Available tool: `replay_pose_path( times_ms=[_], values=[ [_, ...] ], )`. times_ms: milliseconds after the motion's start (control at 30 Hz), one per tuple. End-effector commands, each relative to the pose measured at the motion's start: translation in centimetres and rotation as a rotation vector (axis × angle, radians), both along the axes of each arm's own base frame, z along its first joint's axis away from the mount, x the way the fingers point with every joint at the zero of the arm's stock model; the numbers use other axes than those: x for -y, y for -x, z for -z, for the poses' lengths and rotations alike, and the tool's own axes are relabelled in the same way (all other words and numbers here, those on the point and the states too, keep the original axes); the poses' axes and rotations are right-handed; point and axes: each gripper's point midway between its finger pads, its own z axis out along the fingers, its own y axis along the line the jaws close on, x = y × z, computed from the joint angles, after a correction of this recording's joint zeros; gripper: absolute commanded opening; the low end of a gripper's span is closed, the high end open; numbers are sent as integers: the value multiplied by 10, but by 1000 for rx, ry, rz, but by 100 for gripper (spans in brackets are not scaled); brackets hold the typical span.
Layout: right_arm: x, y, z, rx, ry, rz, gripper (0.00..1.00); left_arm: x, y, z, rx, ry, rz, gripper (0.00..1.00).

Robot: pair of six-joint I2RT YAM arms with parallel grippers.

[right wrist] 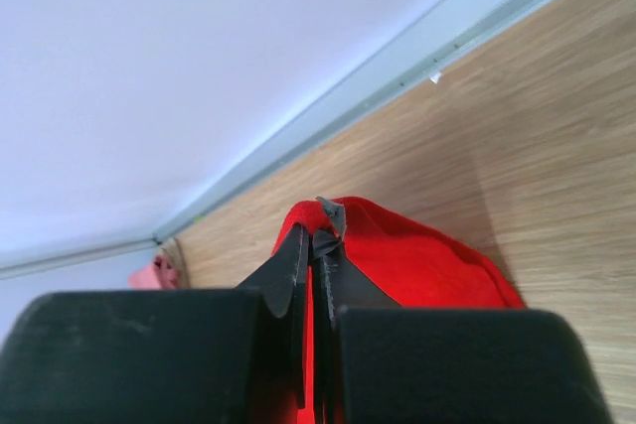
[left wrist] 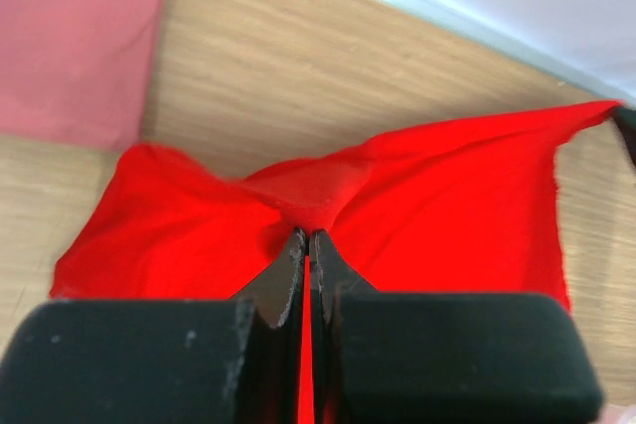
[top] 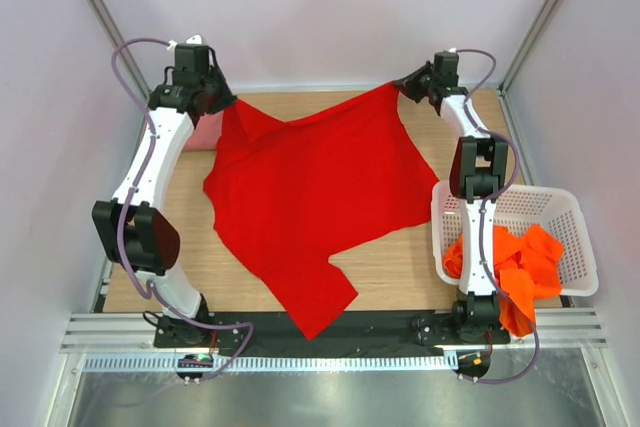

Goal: Fold and stack the t-shirts
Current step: Fold the tshirt

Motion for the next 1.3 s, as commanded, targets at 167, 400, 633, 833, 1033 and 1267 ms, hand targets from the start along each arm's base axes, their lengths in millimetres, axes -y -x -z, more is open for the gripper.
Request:
replay_pose_path(
  times_ms=[167, 400, 633, 833, 1033, 1267],
  values=[
    [10, -14, -45, 62, -157, 18, 2, 2, 38, 8, -61, -17, 6, 0],
    [0, 10, -28, -70, -178, -51, 2, 7, 63, 16, -123, 6, 2, 0],
    [-1, 42, -12, -154, -71, -149, 2, 2, 83, 4, -124, 11, -19, 0],
    [8, 67, -10, -223, 42, -180, 1, 2, 94, 7, -164, 27, -26, 0],
    [14, 85, -11, -257, 126, -222, 2, 0, 106, 3, -166, 40, -42, 0],
    [23, 93, -21, -253, 174, -223, 2, -9, 124, 10, -198, 24, -81, 0]
  ],
)
